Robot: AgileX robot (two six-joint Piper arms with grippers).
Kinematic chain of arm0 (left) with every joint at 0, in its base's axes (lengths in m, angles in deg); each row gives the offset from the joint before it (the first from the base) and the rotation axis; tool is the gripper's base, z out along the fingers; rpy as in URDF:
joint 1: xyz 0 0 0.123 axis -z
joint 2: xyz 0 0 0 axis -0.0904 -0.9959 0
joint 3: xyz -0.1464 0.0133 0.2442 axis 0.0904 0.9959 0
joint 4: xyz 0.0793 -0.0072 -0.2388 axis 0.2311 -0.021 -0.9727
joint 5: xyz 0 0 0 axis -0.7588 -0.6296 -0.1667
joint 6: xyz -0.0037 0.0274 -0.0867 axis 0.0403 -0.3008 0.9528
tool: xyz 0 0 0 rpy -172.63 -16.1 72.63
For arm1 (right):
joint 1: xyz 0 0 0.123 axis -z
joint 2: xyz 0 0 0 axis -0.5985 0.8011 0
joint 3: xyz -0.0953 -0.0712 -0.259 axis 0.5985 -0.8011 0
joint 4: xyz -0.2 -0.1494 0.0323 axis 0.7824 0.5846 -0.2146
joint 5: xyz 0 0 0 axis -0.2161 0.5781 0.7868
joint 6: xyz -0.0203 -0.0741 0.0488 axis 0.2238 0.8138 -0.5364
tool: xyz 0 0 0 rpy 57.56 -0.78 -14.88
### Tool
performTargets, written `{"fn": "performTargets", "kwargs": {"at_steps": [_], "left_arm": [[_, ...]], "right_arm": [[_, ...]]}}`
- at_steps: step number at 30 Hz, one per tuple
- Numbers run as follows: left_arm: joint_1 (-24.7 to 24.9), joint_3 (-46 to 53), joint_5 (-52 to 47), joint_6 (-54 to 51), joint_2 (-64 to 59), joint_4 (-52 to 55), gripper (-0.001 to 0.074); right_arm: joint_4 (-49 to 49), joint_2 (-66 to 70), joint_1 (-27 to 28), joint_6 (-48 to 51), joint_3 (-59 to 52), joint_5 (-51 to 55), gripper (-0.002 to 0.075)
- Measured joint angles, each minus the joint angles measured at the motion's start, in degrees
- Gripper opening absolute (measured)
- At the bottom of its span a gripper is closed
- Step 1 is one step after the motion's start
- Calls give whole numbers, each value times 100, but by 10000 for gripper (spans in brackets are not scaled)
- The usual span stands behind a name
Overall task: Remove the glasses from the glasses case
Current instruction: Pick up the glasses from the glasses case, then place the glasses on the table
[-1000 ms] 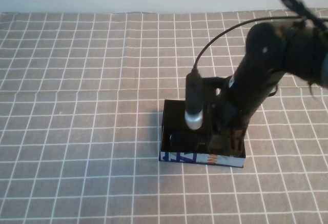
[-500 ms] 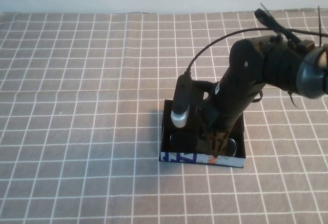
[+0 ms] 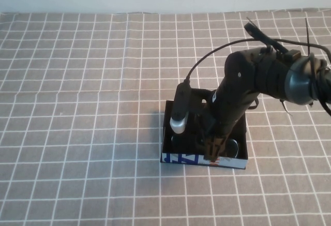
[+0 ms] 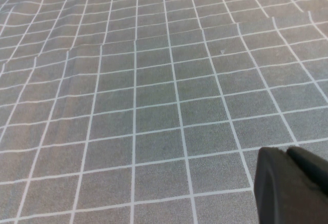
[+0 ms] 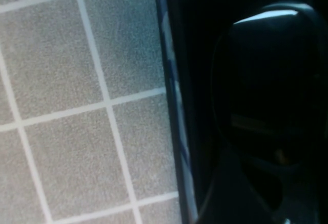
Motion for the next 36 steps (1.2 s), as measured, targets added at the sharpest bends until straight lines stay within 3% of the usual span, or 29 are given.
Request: {"fn": "performTargets", "kwargs": {"at_steps": [4, 11, 17, 25, 31, 36], "left_arm": [[0, 0, 0, 0, 0, 0, -4], [0, 0, 0, 0, 0, 0, -4], [0, 0, 0, 0, 0, 0, -4], [0, 0, 0, 0, 0, 0, -4], [0, 0, 0, 0, 0, 0, -4], [0, 0, 0, 0, 0, 0, -4]], "right_arm": [[0, 93, 0, 0, 0, -11, 300], [9, 108, 0, -364, 484, 584, 48], [320, 108, 0, -1764, 1507, 1720, 46], [502, -718, 0, -3573, 1826, 2041, 46], [421, -2173, 124, -4540, 1158, 2079, 46], [411, -3693, 659, -5053, -26, 2131, 46]]}}
